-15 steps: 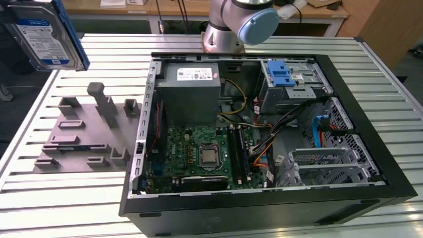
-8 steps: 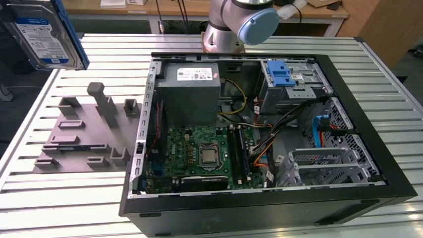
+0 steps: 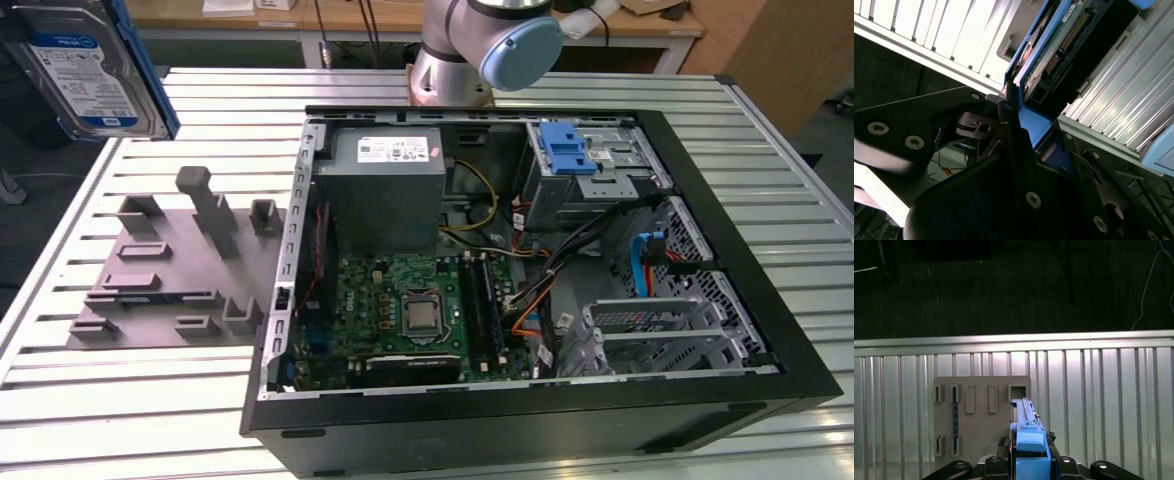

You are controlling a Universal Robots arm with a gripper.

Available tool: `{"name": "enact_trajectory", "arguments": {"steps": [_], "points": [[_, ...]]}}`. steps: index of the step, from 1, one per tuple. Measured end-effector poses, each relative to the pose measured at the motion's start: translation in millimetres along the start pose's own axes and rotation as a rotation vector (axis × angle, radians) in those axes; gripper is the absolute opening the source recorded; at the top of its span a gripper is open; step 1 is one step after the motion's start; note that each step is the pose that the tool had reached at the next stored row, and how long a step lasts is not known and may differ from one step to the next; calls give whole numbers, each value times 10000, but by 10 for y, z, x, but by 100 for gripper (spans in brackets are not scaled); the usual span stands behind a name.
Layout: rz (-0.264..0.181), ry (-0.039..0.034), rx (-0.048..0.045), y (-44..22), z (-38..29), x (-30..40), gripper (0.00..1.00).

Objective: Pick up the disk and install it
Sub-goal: 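Pick up the disk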

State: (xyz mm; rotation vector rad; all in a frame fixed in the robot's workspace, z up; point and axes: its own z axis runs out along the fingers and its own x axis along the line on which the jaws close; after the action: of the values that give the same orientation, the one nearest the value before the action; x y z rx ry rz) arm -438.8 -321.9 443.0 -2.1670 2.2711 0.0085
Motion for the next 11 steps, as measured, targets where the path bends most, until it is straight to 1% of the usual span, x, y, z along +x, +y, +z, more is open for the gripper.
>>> {"name": "enact_trajectory", "arguments": {"steps": [1, 2, 5, 11], "points": [[0, 0, 0, 0, -2, 0, 36], [0, 0, 1, 0, -20, -1, 36], [0, 1, 0, 0, -23, -2, 36], [0, 1, 0, 0, -55, -2, 36]]}}
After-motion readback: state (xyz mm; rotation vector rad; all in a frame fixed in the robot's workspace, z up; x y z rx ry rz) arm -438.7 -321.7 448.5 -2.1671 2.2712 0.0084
